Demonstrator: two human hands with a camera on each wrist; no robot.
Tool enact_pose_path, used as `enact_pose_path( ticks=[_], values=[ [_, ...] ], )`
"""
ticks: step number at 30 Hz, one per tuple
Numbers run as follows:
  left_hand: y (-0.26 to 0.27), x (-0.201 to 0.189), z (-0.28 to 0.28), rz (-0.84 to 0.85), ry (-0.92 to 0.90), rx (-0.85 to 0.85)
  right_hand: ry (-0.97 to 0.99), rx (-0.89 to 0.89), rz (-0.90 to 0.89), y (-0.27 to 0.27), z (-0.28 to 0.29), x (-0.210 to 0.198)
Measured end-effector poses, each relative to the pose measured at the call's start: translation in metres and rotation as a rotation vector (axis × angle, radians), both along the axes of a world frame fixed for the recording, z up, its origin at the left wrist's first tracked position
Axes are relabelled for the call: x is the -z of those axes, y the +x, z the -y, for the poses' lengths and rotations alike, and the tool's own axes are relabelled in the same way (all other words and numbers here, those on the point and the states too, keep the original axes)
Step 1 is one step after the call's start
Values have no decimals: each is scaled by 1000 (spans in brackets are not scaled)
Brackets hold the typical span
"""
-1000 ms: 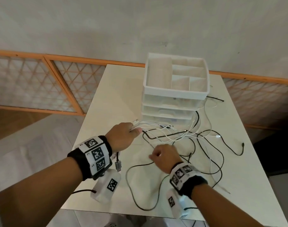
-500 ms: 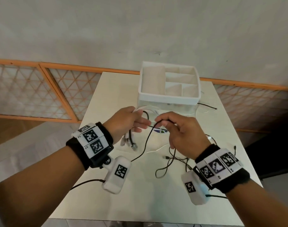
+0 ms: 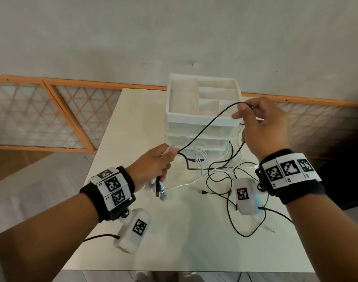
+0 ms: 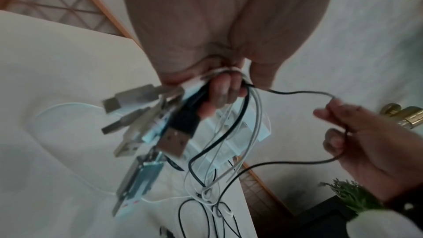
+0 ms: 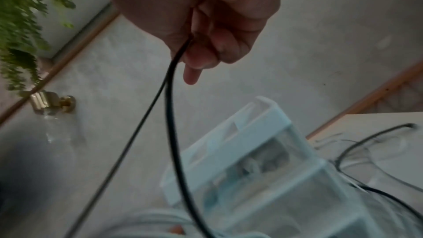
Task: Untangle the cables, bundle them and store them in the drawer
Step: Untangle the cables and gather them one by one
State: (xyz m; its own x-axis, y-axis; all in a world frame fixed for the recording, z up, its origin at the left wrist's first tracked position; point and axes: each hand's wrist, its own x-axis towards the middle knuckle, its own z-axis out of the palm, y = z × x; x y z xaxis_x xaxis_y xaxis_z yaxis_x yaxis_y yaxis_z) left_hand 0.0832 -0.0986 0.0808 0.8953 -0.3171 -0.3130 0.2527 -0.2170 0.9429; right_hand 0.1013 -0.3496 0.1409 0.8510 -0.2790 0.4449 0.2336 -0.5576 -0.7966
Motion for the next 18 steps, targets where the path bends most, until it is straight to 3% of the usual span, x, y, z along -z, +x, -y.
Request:
enact_pose_path(
  ticks=[2, 5, 7, 9, 11, 15, 18],
  values=[
    [3, -5, -5, 116, 115, -64, -130, 13, -111, 1, 15, 20],
    [11, -12, -14, 202, 103, -243, -493, 83, -491, -2, 49, 65],
    [18, -16, -19, 182, 42, -339, -525, 189, -745, -7, 71, 93],
    [23, -15, -23, 122, 26, -371, -443, 246, -867, -9, 85, 103],
    [24, -11, -23, 40, 49, -339, -334, 233, -828, -5, 87, 90],
    [20, -2, -12, -49, 149, -246, 11, 162, -421, 17, 74, 28],
    [18, 0, -3, -48, 138, -250, 93, 151, -180, 40, 72, -3]
  ],
)
